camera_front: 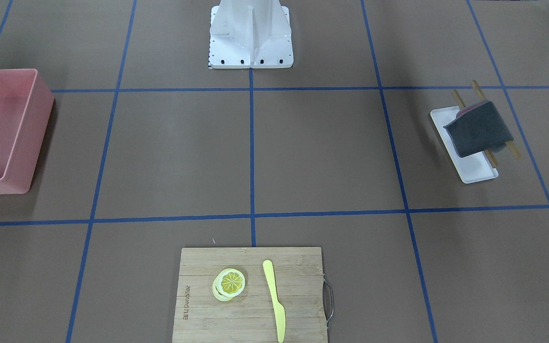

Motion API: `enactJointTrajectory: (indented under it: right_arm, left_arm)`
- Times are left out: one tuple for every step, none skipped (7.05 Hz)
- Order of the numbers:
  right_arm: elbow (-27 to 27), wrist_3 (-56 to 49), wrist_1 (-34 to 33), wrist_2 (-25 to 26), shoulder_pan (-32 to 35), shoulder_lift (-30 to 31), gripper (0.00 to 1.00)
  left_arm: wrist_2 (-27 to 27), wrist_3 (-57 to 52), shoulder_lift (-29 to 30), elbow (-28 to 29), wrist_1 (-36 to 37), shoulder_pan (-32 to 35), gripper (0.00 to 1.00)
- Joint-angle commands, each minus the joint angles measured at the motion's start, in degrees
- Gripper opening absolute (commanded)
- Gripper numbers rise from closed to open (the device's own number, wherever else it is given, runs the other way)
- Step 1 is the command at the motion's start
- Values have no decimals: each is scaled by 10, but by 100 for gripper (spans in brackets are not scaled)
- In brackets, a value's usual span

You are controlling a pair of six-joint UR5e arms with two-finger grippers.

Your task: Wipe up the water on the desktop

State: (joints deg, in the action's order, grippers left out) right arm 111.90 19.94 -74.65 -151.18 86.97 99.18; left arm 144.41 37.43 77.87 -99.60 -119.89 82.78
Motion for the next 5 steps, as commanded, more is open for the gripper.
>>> enactJointTrajectory:
  right_arm:
    - [-8, 7, 13, 31, -34, 2, 100]
    - [-10, 7, 13, 32, -39, 2, 100]
    - [-16, 7, 15, 33, -44, 2, 100]
    - [-18, 7, 16, 33, -47, 2, 100]
    - [-18, 7, 16, 33, -50, 2, 100]
  left_arm:
    - [-11, 38, -4, 6, 0, -48, 97]
    - [-6, 89, 2, 4, -2, -69, 96]
    - [-5, 119, 3, -3, -4, -88, 92]
    - [-5, 139, 8, -5, -5, -105, 88]
    - [4, 143, 8, -5, -7, -109, 84]
